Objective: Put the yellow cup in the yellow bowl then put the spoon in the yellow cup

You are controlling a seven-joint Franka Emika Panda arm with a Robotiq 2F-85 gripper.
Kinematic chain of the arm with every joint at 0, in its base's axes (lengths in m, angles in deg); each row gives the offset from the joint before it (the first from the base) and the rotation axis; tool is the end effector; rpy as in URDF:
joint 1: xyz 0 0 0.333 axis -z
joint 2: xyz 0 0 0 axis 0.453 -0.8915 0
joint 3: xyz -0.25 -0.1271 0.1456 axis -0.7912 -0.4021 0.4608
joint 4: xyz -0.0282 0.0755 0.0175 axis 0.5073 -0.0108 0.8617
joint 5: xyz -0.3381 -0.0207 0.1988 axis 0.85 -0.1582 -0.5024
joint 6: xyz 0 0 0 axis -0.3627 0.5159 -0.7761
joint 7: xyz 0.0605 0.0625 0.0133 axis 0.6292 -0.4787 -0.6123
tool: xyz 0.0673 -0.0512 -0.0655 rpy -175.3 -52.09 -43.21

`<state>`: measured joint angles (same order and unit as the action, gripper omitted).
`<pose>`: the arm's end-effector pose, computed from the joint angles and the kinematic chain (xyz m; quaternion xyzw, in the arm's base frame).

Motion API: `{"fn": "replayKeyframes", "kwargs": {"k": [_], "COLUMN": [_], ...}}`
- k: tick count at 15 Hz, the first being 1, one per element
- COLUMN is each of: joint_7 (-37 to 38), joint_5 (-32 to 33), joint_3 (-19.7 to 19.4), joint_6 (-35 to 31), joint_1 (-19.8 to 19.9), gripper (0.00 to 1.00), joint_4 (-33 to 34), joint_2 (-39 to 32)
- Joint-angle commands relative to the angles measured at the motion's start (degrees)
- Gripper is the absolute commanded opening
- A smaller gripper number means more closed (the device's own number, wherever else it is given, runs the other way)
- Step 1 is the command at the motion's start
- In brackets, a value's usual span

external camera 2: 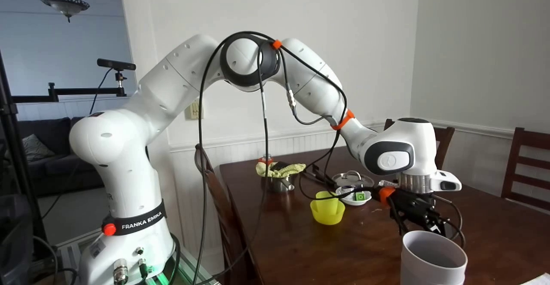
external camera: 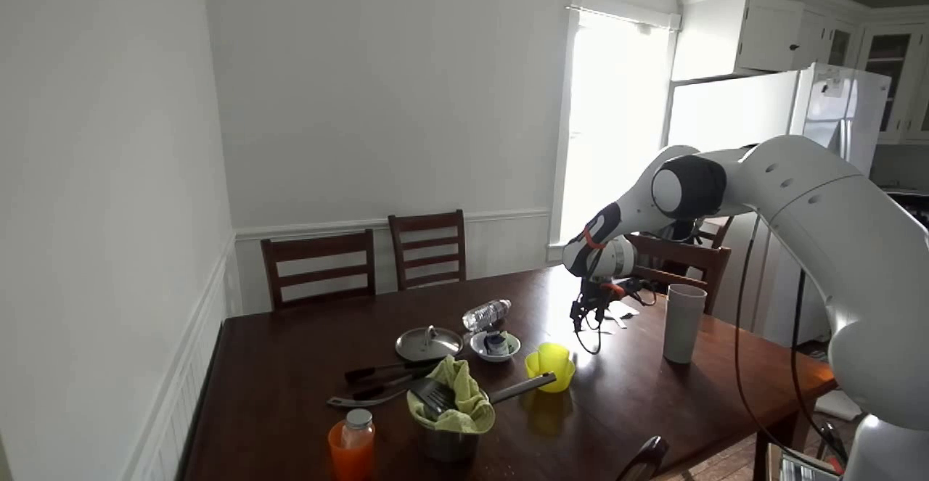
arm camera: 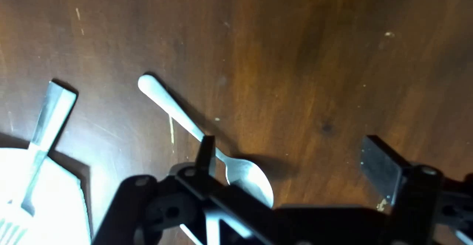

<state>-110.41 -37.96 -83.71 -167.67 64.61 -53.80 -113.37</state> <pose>0.5166 -0.4999 0.1503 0.9829 -0.1718 0.0461 0.0468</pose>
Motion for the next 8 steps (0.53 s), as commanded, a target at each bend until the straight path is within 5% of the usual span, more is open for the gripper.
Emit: {"fn": "replayKeyframes", "kwargs": {"k": [1, 8], "joint_7": [-7.01, -15.37], "joint_5": [2.98, 4.04], "joint_3": [2.87, 4.67], "joint_6": [1.54, 0.04], "joint_1": [3.65, 5.23], "gripper": [1.00, 1.00], "joint_4": [2.49, 4.51], "joint_2": [-1.04, -3.50]}}
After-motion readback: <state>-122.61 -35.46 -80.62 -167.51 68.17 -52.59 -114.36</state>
